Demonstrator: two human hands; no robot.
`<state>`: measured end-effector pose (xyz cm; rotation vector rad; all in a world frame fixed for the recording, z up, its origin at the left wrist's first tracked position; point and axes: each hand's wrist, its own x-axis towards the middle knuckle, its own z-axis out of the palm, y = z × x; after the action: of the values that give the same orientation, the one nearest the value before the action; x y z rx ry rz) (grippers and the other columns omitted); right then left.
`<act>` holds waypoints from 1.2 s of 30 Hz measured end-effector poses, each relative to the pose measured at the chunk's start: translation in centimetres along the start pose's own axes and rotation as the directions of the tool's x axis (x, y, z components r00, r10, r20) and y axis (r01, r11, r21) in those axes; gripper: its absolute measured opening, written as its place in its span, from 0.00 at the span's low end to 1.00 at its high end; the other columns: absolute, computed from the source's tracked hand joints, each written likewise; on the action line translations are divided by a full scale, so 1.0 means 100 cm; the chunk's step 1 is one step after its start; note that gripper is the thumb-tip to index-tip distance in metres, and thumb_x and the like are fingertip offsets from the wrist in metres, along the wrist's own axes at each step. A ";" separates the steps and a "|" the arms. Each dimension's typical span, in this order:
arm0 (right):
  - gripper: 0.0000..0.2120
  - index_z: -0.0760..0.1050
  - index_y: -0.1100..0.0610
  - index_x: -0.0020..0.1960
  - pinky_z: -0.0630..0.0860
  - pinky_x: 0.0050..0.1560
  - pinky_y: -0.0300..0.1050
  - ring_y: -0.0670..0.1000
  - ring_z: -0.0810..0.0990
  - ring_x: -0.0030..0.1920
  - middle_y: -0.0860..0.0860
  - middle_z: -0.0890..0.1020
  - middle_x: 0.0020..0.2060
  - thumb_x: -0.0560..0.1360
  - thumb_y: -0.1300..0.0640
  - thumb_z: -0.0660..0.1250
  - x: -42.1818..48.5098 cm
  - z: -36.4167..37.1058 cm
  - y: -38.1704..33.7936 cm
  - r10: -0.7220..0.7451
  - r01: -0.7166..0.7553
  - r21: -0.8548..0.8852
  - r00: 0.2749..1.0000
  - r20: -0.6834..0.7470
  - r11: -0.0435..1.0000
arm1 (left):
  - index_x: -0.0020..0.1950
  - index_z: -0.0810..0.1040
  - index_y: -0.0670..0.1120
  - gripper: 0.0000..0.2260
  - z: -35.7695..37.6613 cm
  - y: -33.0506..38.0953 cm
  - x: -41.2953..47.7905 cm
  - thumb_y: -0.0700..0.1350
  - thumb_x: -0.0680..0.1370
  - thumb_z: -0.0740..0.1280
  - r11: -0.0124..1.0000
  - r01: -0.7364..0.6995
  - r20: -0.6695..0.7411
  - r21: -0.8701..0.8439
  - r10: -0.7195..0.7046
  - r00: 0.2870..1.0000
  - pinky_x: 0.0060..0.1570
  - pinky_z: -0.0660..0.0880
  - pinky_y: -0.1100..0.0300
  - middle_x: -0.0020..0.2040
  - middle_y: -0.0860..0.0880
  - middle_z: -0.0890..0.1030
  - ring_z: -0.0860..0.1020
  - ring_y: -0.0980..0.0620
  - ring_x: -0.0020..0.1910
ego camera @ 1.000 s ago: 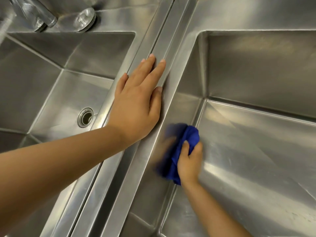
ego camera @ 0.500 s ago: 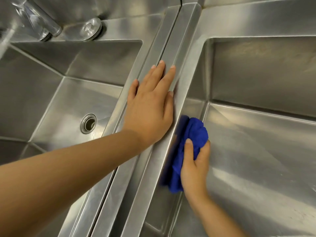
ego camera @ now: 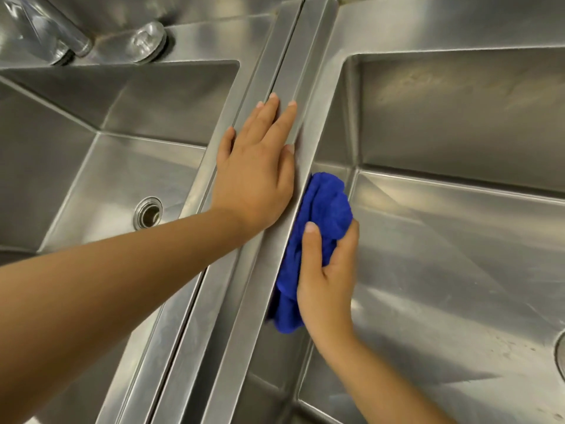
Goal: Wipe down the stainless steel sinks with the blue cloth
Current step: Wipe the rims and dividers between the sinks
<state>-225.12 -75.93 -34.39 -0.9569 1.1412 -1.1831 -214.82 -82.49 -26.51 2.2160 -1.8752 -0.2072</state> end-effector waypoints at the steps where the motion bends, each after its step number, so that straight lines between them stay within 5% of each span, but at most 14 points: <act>1: 0.12 0.65 0.26 0.55 0.68 0.56 0.31 0.40 0.76 0.56 0.36 0.75 0.53 0.76 0.43 0.58 -0.006 0.001 -0.003 -0.033 0.033 -0.003 0.999 0.022 0.999 | 0.78 0.58 0.52 0.24 0.000 0.000 0.000 0.48 0.80 0.50 1.000 -0.001 -0.003 0.000 0.001 1.000 0.75 0.46 0.49 0.78 0.50 0.56 0.53 0.54 0.77; 5: 0.12 0.65 0.32 0.59 0.71 0.63 0.44 0.45 0.75 0.60 0.45 0.75 0.58 0.76 0.43 0.57 0.012 0.000 0.020 -0.054 0.049 -0.084 0.997 -0.057 0.995 | 0.78 0.58 0.52 0.24 0.001 0.000 0.000 0.48 0.80 0.50 1.000 0.003 0.004 0.011 -0.003 1.000 0.76 0.47 0.49 0.78 0.51 0.56 0.53 0.54 0.77; 9: 0.13 0.69 0.48 0.57 0.72 0.61 0.55 0.50 0.75 0.56 0.51 0.77 0.55 0.76 0.43 0.57 0.031 0.001 0.041 0.143 -0.160 -0.111 0.979 -0.148 0.981 | 0.77 0.59 0.51 0.24 0.000 -0.001 0.001 0.48 0.80 0.51 1.000 -0.010 -0.009 0.016 0.010 1.000 0.75 0.49 0.47 0.78 0.50 0.57 0.53 0.54 0.77; 12: 0.07 0.67 0.38 0.55 0.72 0.60 0.43 0.45 0.76 0.56 0.46 0.76 0.54 0.76 0.44 0.58 0.010 0.001 0.019 0.076 -0.080 -0.046 0.993 -0.094 0.996 | 0.77 0.58 0.52 0.24 0.001 -0.001 0.001 0.48 0.80 0.50 1.000 -0.002 -0.003 0.015 0.002 1.000 0.75 0.47 0.49 0.78 0.50 0.56 0.52 0.54 0.77; 16: 0.13 0.65 0.33 0.59 0.67 0.56 0.27 0.38 0.75 0.58 0.34 0.74 0.56 0.76 0.45 0.58 -0.021 0.000 -0.001 -0.041 0.038 0.052 0.998 0.049 0.998 | 0.78 0.58 0.52 0.24 -0.001 -0.003 0.001 0.48 0.80 0.50 1.000 -0.015 0.007 0.018 0.014 1.000 0.75 0.47 0.49 0.79 0.50 0.56 0.52 0.54 0.77; 19: 0.13 0.65 0.31 0.59 0.67 0.58 0.30 0.36 0.73 0.58 0.32 0.72 0.55 0.77 0.46 0.58 0.000 0.000 0.015 -0.069 0.069 -0.014 0.998 -0.007 0.997 | 0.78 0.58 0.52 0.24 0.000 -0.002 0.000 0.48 0.80 0.50 1.000 -0.014 0.005 0.013 0.014 1.000 0.75 0.48 0.48 0.78 0.50 0.57 0.53 0.54 0.77; 24: 0.02 0.66 0.40 0.47 0.74 0.56 0.48 0.38 0.75 0.48 0.39 0.74 0.46 0.77 0.47 0.59 0.027 0.001 0.026 0.067 -0.078 -0.109 0.992 -0.107 0.991 | 0.78 0.58 0.52 0.23 0.001 0.000 0.000 0.45 0.81 0.52 1.000 0.008 -0.006 0.014 -0.008 1.000 0.75 0.47 0.49 0.79 0.50 0.56 0.53 0.53 0.77; 30: 0.08 0.67 0.35 0.55 0.70 0.52 0.30 0.40 0.77 0.54 0.36 0.77 0.51 0.77 0.45 0.61 -0.041 -0.023 -0.027 -0.011 0.012 -0.001 0.976 0.216 1.000 | 0.78 0.54 0.51 0.23 -0.014 -0.004 -0.012 0.45 0.82 0.52 0.998 -0.022 0.100 0.051 0.017 0.995 0.74 0.43 0.49 0.79 0.50 0.53 0.51 0.54 0.78; 36: 0.13 0.64 0.34 0.58 0.65 0.59 0.29 0.37 0.72 0.58 0.34 0.71 0.56 0.74 0.42 0.62 -0.028 0.002 -0.009 -0.058 0.060 -0.015 0.994 0.098 0.998 | 0.78 0.58 0.47 0.24 -0.014 -0.025 -0.081 0.51 0.82 0.51 1.000 0.000 0.031 -0.011 0.001 1.000 0.76 0.51 0.52 0.78 0.49 0.56 0.52 0.53 0.78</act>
<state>-225.18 -73.32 -33.01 -1.0564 1.0534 -1.1623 -213.44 -74.03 -26.14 2.2172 -1.8853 -0.2525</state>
